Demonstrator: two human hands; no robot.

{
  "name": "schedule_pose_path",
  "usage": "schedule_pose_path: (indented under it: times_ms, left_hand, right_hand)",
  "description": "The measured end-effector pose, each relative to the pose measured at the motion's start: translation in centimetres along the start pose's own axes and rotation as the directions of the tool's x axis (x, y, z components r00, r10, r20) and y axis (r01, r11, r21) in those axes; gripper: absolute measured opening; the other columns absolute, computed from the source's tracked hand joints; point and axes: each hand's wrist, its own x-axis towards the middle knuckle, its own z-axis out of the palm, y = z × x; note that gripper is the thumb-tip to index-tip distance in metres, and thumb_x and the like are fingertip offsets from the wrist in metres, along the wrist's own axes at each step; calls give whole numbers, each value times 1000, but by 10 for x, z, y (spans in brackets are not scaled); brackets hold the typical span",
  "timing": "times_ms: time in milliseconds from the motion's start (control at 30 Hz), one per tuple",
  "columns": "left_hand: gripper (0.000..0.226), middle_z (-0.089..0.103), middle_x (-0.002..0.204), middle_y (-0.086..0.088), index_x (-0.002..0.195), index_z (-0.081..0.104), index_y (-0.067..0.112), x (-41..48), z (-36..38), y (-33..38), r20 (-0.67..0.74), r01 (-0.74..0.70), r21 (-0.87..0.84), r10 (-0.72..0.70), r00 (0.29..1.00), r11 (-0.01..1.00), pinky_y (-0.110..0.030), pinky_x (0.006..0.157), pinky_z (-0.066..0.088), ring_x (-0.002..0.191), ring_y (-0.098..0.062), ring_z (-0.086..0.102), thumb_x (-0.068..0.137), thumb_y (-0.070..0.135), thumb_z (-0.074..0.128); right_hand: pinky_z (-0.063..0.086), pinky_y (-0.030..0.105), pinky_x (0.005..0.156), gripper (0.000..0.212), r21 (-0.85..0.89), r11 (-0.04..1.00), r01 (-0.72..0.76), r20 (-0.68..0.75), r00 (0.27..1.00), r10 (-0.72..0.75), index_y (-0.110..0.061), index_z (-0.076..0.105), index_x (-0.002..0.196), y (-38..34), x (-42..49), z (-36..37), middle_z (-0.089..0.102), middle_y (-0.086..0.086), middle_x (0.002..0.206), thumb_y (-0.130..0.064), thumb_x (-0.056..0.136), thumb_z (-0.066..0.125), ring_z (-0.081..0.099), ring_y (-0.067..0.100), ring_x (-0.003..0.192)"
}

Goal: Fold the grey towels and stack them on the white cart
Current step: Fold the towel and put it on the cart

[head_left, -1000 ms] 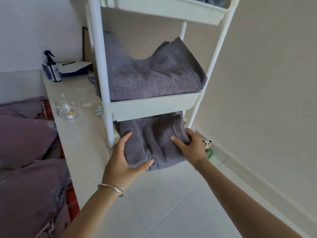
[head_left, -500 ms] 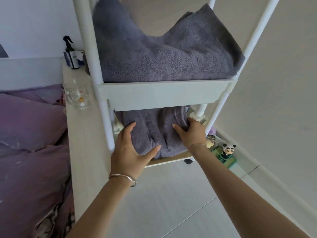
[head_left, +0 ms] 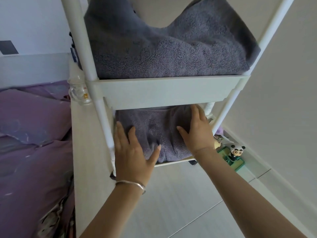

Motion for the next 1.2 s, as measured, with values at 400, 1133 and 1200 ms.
schedule_pose_path:
  times_ms: [400, 1133, 1200]
  left_hand:
    - [60, 45, 140, -22, 137, 48, 12, 45, 21, -6, 415, -226, 398, 45, 909, 889, -48, 107, 34, 129, -37, 43, 94, 46, 22]
    - [72, 67, 110, -19, 115, 68, 14, 8, 4, -31, 586, -590, 362, 316, 746, 722, -54, 89, 47, 97, -41, 64, 76, 67, 38]
    - [87, 63, 118, -20, 123, 63, 17, 2, 4, -39, 598, -633, 390, 338, 726, 669, -56, 96, 38, 101, -43, 61, 58, 75, 62]
  right_hand:
    - [28, 51, 110, 62, -408, 877, 253, 86, 967, -239, -26, 51, 136, 11, -24, 42, 48, 11, 142, -54, 98, 10, 45, 42, 128]
    - [21, 44, 111, 59, -189, 905, 381, 228, 914, -337, -27, 45, 139, 30, -55, 36, 52, 8, 138, -54, 99, 11, 47, 30, 129]
    - [12, 43, 114, 60, -226, 874, 431, 317, 881, -352, -31, 30, 146, 41, -65, 39, 41, 7, 147, -61, 96, 16, 34, 29, 138]
